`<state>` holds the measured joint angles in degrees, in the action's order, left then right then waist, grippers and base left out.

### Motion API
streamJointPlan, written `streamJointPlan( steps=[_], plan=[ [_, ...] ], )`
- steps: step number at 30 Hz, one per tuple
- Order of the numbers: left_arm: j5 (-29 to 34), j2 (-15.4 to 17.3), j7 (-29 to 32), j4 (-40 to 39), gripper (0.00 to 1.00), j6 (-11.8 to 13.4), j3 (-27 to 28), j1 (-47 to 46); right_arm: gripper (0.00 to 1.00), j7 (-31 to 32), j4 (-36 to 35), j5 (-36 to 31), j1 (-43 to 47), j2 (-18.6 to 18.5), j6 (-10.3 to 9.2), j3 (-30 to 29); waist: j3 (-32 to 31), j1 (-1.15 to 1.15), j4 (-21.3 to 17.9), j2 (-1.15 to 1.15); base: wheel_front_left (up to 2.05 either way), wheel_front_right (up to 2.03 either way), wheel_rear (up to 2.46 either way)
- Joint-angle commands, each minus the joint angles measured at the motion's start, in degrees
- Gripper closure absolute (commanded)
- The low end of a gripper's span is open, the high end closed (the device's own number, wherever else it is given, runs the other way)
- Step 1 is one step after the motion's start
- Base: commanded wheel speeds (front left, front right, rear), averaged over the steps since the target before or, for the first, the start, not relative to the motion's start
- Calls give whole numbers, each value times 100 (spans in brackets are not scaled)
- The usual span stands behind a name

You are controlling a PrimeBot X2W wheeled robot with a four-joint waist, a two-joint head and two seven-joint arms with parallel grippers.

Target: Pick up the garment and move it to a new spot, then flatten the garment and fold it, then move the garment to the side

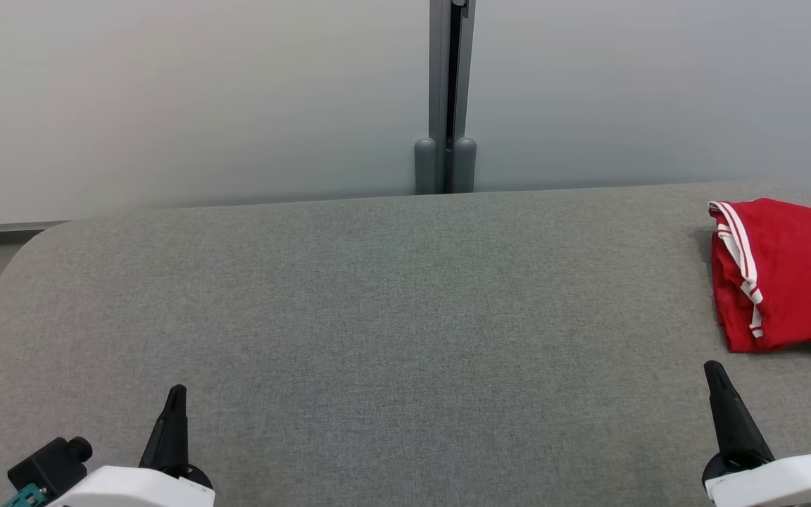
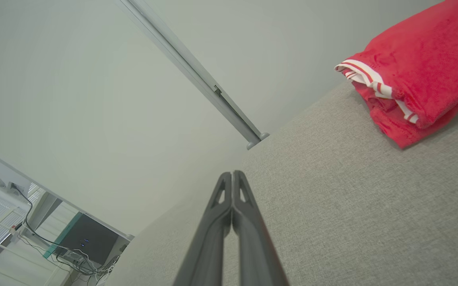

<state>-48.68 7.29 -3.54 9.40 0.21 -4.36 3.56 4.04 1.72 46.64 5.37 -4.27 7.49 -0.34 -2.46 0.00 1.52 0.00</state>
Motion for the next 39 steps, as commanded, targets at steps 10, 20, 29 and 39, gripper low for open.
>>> streamJointPlan(
  steps=[10, 20, 29, 39],
  plan=[
    [-789, -35, 151, 20, 100, -153, 211, -318, 100, -15, 168, 853, -308, -51, 0, -75, 30, 0, -18, 0, 0, 0, 0],
    [-1410, -97, 290, 95, 100, -264, 354, -437, 100, 1, 348, 1520, -458, -49, 1, -134, 60, 0, -35, 0, 0, 0, 0],
    [-1914, -149, 405, 156, 100, -349, 472, -536, 100, 18, 494, 2067, -584, -42, 1, -185, 87, 0, -50, 0, 0, 0, 0],
    [-2437, -195, 524, 220, 100, -447, 595, -635, 100, 41, 645, 2617, -712, -32, 1, -235, 117, 0, -67, 0, 0, 0, 0]
  ],
)
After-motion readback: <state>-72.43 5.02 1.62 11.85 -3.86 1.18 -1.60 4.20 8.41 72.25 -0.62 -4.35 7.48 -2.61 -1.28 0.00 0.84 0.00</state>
